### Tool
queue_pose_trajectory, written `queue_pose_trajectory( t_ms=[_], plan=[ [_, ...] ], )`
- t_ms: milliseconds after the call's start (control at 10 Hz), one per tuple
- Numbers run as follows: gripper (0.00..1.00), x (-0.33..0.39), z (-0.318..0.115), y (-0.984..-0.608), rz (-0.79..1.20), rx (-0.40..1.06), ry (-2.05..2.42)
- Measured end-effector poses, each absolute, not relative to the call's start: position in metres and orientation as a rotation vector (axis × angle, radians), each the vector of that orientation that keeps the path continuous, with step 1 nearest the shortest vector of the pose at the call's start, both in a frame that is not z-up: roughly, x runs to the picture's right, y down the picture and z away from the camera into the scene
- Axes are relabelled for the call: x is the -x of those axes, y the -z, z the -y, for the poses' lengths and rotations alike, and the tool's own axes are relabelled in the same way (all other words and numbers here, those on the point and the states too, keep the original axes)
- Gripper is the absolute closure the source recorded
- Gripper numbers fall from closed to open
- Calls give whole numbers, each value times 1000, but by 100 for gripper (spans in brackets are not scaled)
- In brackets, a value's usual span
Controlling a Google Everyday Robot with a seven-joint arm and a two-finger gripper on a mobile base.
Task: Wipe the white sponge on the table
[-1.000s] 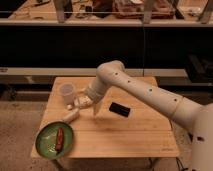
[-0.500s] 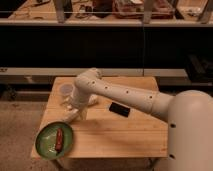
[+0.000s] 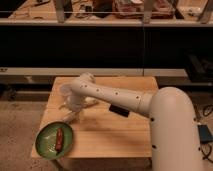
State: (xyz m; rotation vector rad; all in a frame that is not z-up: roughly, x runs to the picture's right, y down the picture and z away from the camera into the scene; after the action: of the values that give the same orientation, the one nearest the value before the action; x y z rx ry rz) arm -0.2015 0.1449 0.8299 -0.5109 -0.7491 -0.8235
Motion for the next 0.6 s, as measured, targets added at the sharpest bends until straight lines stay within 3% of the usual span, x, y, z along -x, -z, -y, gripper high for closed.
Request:
queue_pose_trajectory(
  t_ms=[100, 600],
  plan=[
    [23, 203, -149, -835, 749, 523, 822],
    [76, 194, -131, -837, 766, 512, 760]
  ],
)
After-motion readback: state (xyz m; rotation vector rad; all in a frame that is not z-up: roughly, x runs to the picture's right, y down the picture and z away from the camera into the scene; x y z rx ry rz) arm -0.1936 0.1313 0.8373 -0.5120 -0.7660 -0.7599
